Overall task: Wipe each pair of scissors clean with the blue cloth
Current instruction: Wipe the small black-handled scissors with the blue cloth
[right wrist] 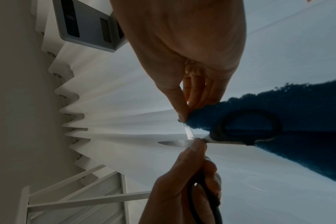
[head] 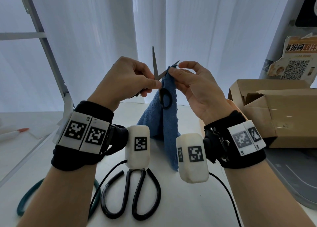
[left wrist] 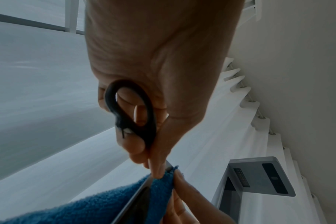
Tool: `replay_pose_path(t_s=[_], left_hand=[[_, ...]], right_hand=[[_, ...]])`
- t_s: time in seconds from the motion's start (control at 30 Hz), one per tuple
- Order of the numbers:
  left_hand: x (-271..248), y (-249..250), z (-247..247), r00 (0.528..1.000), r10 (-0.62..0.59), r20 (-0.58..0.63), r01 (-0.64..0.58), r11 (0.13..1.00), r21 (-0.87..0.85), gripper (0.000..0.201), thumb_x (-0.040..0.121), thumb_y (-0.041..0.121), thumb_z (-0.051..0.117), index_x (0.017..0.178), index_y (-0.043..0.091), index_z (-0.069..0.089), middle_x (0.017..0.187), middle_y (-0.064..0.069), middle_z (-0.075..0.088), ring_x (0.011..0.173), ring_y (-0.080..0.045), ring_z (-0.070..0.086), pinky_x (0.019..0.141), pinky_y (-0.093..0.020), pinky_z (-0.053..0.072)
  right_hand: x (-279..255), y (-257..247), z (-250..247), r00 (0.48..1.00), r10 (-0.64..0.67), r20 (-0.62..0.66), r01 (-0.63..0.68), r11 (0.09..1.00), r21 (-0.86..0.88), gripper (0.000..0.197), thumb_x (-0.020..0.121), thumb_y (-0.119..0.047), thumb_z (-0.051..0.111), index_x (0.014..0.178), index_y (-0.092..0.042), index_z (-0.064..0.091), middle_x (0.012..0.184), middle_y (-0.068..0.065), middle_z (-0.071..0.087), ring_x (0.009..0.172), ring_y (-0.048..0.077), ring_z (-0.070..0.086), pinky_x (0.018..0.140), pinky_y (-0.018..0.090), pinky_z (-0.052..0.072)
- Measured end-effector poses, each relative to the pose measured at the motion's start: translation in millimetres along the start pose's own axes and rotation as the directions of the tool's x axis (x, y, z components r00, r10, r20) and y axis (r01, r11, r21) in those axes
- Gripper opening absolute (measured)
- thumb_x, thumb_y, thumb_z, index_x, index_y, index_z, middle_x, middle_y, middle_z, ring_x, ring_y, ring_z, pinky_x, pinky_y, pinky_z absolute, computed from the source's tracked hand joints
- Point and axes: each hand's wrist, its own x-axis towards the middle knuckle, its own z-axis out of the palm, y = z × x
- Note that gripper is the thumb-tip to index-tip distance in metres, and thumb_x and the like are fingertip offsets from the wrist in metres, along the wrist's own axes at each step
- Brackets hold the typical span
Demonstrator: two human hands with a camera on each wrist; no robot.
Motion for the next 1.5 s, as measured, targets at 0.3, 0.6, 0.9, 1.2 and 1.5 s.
replay_pose_path(t_s=[0.3,0.6,0.9,1.2,1.5], left_hand=[[0.5,-0.4,-2.7,1.0,-0.011,0.012,0.011,1.0,0.007,0.017,0.077,0.013,0.082,0.069,0.008,0.069,0.055,0.001,0.062,0.047,-0.006,0.051,0.046,-0.01,0.039],[1.5,-1.0,-7.3,1.0,-0.005,0.022,0.005,1.0,-0.001,0.015,0.078,0.013,0.081,0.074,0.003,0.07,0.053,0.004,0.059,0.048,-0.005,0.049,0.047,-0.008,0.038],[1.1,-0.7,-11.8,0.999,-0.019,0.034,0.02,1.0,-0.02,0.013,0.078,0.015,0.081,0.072,0.011,0.07,0.061,0.0,0.06,0.054,-0.008,0.047,0.054,-0.013,0.041],[2.9,-9.1,-18.4,0.999,-0.043,0.016,0.042,0.995,0.091,0.012,0.075,0.015,0.084,0.071,0.012,0.073,0.052,0.009,0.061,0.047,0.003,0.05,0.053,-0.012,0.042],[2.2,-9.6,-10.8,1.0,-0.004,-0.015,0.007,0.975,0.223,0.01,0.071,0.017,0.086,0.07,0.017,0.076,0.064,0.002,0.069,0.054,0.003,0.057,0.058,-0.016,0.041]], right_hand=[[-2.6,-2.1,0.9,0.999,0.017,0.043,-0.016,1.0,-0.021,0.025,0.087,0.002,0.069,0.105,-0.009,0.055,0.09,0.012,0.073,0.079,0.023,0.071,0.078,0.028,0.058],[-2.6,-1.1,2.9,1.0,0.019,0.023,-0.019,1.0,-0.011,0.026,0.087,0.003,0.069,0.104,-0.01,0.054,0.093,0.015,0.07,0.08,0.024,0.071,0.081,0.03,0.058],[-2.0,-0.3,6.5,1.0,-0.026,0.002,0.026,0.998,-0.051,0.03,0.088,0.001,0.069,0.108,-0.011,0.05,0.096,0.012,0.069,0.083,0.022,0.068,0.09,0.031,0.056],[4.5,-8.1,-10.2,0.976,-0.093,-0.196,0.092,0.996,-0.012,0.015,0.096,-0.003,0.059,0.106,-0.01,0.069,0.09,0.001,0.067,0.081,0.012,0.064,0.072,0.02,0.052],[0.1,-7.7,-1.5,0.99,-0.107,0.097,0.129,0.955,-0.267,0.028,0.094,0.006,0.05,0.1,-0.01,0.073,0.092,0.005,0.074,0.084,0.015,0.07,0.078,0.023,0.053]])
